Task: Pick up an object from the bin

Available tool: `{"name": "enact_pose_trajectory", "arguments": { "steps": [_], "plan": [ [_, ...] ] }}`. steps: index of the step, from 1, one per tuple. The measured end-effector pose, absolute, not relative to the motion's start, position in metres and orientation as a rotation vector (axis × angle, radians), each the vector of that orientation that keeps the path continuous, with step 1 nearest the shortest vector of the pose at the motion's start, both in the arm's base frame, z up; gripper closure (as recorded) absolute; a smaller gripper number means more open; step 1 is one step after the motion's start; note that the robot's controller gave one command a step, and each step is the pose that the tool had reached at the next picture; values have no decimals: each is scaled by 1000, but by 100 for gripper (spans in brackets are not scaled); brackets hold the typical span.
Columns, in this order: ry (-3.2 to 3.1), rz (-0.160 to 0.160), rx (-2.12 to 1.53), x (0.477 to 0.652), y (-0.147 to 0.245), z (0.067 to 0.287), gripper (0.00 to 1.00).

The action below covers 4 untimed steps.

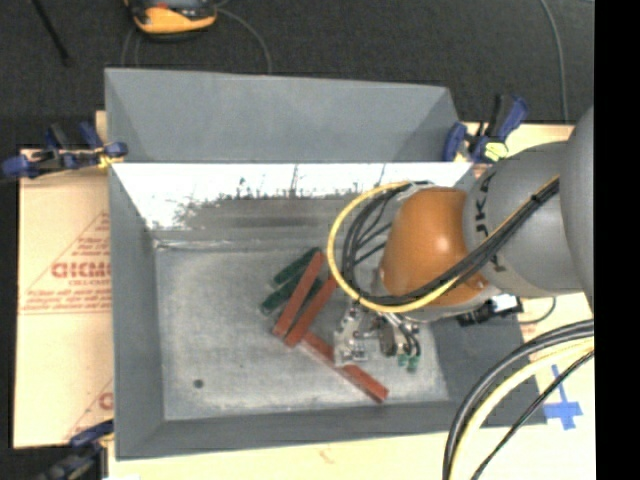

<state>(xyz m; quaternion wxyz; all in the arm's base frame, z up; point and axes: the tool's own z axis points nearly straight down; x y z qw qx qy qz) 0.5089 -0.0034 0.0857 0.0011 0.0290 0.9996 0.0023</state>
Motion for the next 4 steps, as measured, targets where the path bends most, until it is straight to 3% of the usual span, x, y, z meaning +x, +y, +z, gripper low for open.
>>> {"name": "enact_pose_trajectory", "arguments": {
  "steps": [1, 2, 3, 4],
  "plan": [
    [3078, 9, 93, 522, -3, 89, 0],
    [3139, 7, 91, 509, -3, 86, 100],
    [3079, 9, 93, 522, -3, 89, 0],
    [3139, 7, 91, 509, -3, 85, 100]
  ]
}}
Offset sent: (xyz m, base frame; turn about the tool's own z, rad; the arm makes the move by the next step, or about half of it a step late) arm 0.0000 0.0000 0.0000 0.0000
